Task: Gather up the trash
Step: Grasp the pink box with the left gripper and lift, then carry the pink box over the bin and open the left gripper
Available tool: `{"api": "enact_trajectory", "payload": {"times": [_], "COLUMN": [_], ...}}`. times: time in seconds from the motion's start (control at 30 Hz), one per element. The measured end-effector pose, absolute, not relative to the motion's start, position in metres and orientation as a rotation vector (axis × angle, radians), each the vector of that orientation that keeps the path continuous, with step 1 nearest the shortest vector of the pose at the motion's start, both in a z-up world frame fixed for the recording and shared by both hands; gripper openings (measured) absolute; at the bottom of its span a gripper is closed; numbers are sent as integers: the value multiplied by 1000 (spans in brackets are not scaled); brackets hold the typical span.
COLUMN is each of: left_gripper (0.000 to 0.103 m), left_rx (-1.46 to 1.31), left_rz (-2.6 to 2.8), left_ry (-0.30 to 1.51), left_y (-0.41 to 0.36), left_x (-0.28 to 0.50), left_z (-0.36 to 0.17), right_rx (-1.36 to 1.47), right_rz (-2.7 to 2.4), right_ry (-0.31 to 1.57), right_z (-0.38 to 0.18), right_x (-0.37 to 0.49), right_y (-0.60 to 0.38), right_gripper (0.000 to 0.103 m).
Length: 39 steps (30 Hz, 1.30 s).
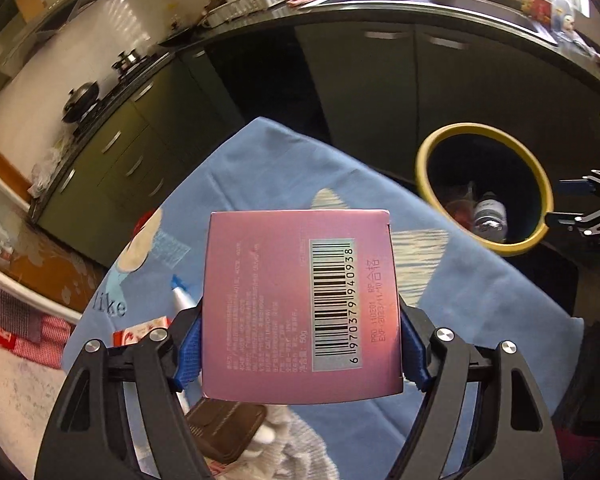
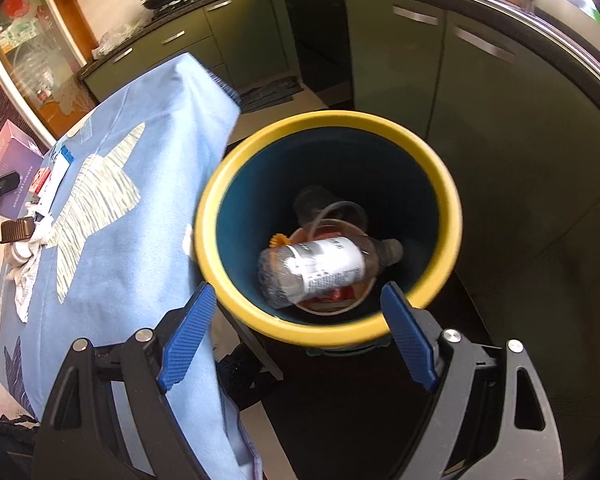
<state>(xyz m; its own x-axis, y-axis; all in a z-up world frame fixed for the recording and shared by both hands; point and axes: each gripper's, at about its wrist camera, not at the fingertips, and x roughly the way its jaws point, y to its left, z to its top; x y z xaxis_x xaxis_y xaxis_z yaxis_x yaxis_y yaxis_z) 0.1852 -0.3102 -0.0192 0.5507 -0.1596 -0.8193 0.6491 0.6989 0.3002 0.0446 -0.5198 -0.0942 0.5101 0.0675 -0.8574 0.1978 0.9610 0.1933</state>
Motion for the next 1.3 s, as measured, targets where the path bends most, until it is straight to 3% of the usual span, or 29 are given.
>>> {"api": "enact_trajectory", "payload": {"times": [0.2,0.43,0.67,0.97,1.3], "left_gripper": [76,76,81,89,94], "left_rx": [672,708,680,568,341], "left_rz": [-734,-898,-872,-880,-775], "left_ry": [833,916,935,871,816], "left_y": [-406,-515,-566,-480,-292], "left_x": [163,159,181,177,166], "left_z": [-24,-66,-91,-38,13], "right_rx": [314,350,362,321,219], "right_rz": [-145,-178,-203,-161,-82], "right_ry": [1044,1054,1067,1066,1084], "right_z": [-97,-106,-111,-103,-85], "right_x": [21,2,-2,11,44], "right_y": [-546,-562,-569,-547,-490], "right_gripper": [80,80,80,81,81]}}
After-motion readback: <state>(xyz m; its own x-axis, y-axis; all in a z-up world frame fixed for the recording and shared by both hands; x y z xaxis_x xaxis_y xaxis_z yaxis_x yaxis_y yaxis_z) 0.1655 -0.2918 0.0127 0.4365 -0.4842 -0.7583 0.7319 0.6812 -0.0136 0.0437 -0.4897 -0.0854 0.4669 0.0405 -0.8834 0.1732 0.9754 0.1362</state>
